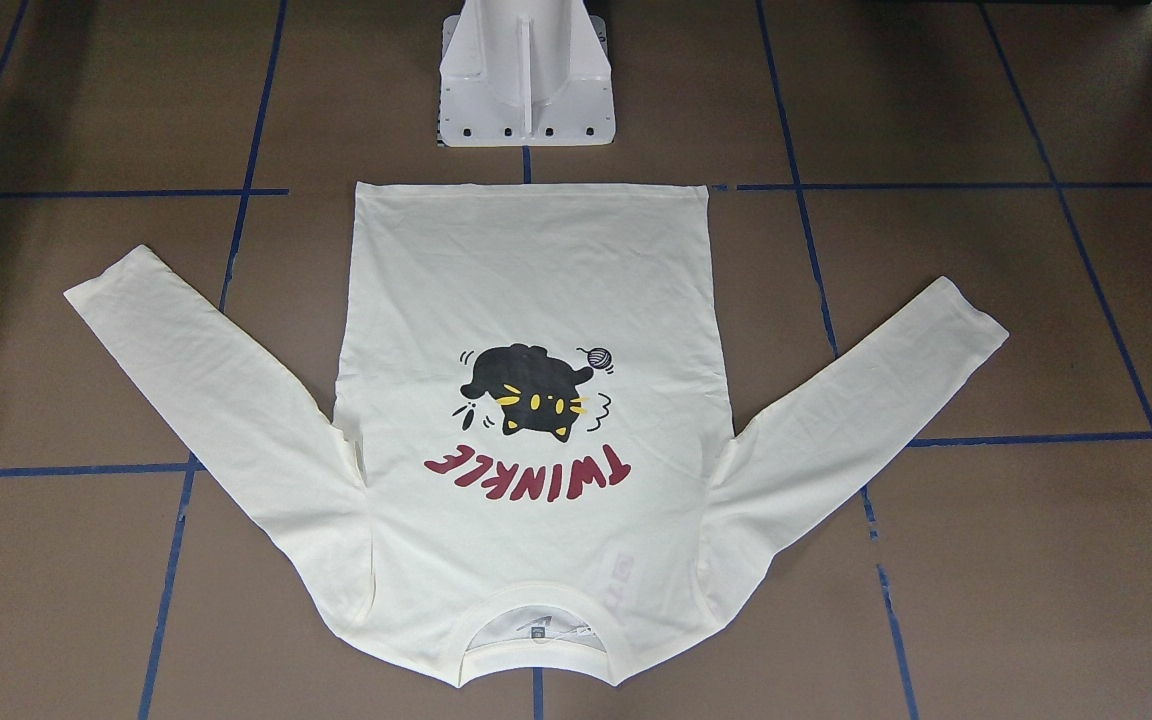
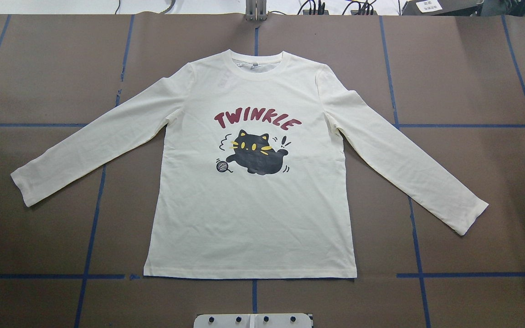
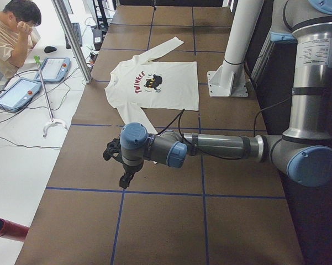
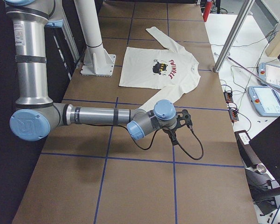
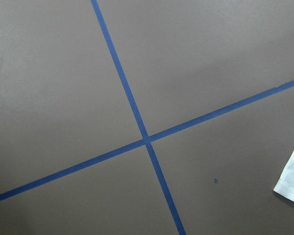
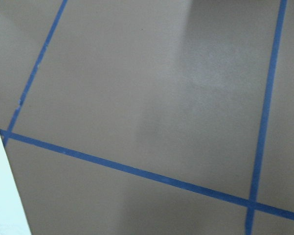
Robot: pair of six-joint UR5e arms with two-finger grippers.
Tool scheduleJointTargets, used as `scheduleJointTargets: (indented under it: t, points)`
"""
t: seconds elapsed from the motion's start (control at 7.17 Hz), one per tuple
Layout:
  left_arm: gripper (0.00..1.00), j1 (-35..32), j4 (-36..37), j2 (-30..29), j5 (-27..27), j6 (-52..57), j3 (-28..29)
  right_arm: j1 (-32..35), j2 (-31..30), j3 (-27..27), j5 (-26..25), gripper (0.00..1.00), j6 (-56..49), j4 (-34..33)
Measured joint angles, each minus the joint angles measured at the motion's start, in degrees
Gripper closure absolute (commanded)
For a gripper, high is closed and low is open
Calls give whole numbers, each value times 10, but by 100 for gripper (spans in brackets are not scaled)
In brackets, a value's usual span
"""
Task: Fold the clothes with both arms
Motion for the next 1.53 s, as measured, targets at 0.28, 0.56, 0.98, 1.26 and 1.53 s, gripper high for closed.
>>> scheduleJointTargets:
  t: [0.28, 0.56, 0.98, 1.26, 1.53]
  points:
    - [0, 0, -3, 1, -1, 0, -2, -70, -18, 10, -16, 6, 160, 115]
    - [0, 0, -3, 2, -1, 0, -3, -166, -43, 33, -103, 17, 298, 172]
    - [0, 0, -3, 4, -1, 1, -2, -281, -71, 71, -213, 26, 444, 182]
    - [0, 0, -3, 4, -1, 1, -1, -345, -79, 76, -279, 30, 502, 183]
    - [0, -1, -3, 4, -2, 1, -1, -368, -114, 91, -298, 31, 512, 184]
